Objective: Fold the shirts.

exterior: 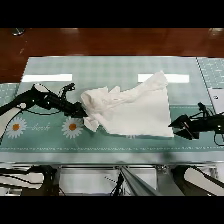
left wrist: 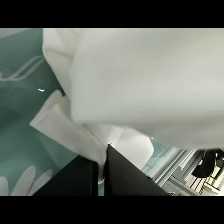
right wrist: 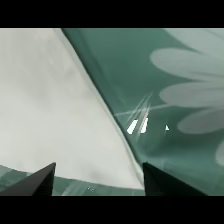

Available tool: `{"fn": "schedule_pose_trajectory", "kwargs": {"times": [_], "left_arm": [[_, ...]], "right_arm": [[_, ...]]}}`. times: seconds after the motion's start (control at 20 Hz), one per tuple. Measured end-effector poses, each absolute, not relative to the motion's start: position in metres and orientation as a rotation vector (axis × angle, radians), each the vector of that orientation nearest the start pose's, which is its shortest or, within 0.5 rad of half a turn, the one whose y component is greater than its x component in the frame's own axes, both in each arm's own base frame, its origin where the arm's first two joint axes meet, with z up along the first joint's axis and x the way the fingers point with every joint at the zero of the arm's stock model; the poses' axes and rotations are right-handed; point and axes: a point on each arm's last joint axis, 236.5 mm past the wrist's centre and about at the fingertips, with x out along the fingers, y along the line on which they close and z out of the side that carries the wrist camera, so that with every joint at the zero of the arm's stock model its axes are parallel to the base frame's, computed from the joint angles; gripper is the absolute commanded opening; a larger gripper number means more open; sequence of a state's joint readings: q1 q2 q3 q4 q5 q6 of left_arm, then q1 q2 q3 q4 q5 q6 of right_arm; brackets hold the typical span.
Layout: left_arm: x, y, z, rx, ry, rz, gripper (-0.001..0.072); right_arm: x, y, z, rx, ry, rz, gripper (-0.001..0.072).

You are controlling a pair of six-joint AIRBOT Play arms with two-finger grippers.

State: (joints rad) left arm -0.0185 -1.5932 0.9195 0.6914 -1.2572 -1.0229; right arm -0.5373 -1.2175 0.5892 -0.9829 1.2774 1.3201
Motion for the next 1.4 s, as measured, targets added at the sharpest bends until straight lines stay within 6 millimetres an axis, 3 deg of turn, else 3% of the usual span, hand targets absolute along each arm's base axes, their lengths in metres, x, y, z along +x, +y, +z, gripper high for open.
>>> {"fn": "schedule_pose_trajectory", "kwargs": {"times": [0.1, 0.15, 0.2, 0.25, 0.4, 0.5, 0.55, 0.6, 0.65, 0.75, 0.85, 0.9, 1.0, 1.1, 1.25, 1.4], "left_arm": [[0.3, -0.181, -0.089, -0.588, 1.58, -0.756, 0.0029], [0.301, -0.183, -0.087, -0.601, 1.574, -0.758, 0.0029], [0.303, -0.185, -0.085, -0.614, 1.568, -0.761, 0.0028], [0.304, -0.187, -0.083, -0.627, 1.562, -0.763, 0.0029], [0.313, -0.194, -0.069, -0.671, 1.517, -0.782, 0.0028], [0.334, -0.2, -0.035, -0.688, 1.418, -0.823, 0.0028], [0.352, -0.203, -0.007, -0.699, 1.331, -0.852, 0.0028], [0.374, -0.204, 0.033, -0.703, 1.21, -0.879, 0.0028], [0.397, -0.203, 0.085, -0.697, 1.063, -0.909, 0.0028], [0.423, -0.193, 0.199, -0.64, 0.774, -0.942, 0.0027], [0.42, -0.176, 0.316, -0.546, 0.503, -0.929, 0.0028], [0.407, -0.165, 0.367, -0.475, 0.393, -0.899, 0.0028], [0.371, -0.144, 0.448, -0.333, 0.205, -0.795, 0.0027], [0.326, -0.127, 0.504, -0.208, 0.057, -0.679, 0.0028], [0.25, -0.107, 0.556, -0.055, -0.115, -0.513, 0.0028], [0.181, -0.091, 0.581, 0.052, -0.237, -0.366, 0.0027]], "right_arm": [[0.238, 0.028, -0.095, 0.921, 1.554, 0.101, 0.0579], [0.245, 0.036, -0.095, 0.913, 1.541, 0.116, 0.0451], [0.253, 0.042, -0.097, 0.896, 1.522, 0.122, 0.0195], [0.259, 0.049, -0.097, 0.882, 1.512, 0.137, 0.0025], [0.28, 0.07, -0.085, 0.812, 1.482, 0.218, 0.0022], [0.31, 0.077, -0.054, 0.744, 1.417, 0.293, 0.0021], [0.329, 0.078, -0.029, 0.702, 1.365, 0.33, 0.0021], [0.355, 0.077, 0.007, 0.657, 1.285, 0.368, 0.0021], [0.381, 0.075, 0.049, 0.611, 1.185, 0.389, 0.0022], [0.421, 0.069, 0.155, 0.495, 0.948, 0.428, 0.0021], [0.431, 0.068, 0.272, 0.383, 0.692, 0.447, 0.0022], [0.422, 0.068, 0.328, 0.328, 0.569, 0.446, 0.0021], [0.386, 0.069, 0.413, 0.238, 0.363, 0.43, 0.0021], [0.335, 0.07, 0.471, 0.161, 0.208, 0.393, 0.0022], [0.257, 0.072, 0.518, 0.076, 0.048, 0.337, 0.0022], [0.198, 0.071, 0.536, 0.019, -0.043, 0.279, 0.0022]]}}
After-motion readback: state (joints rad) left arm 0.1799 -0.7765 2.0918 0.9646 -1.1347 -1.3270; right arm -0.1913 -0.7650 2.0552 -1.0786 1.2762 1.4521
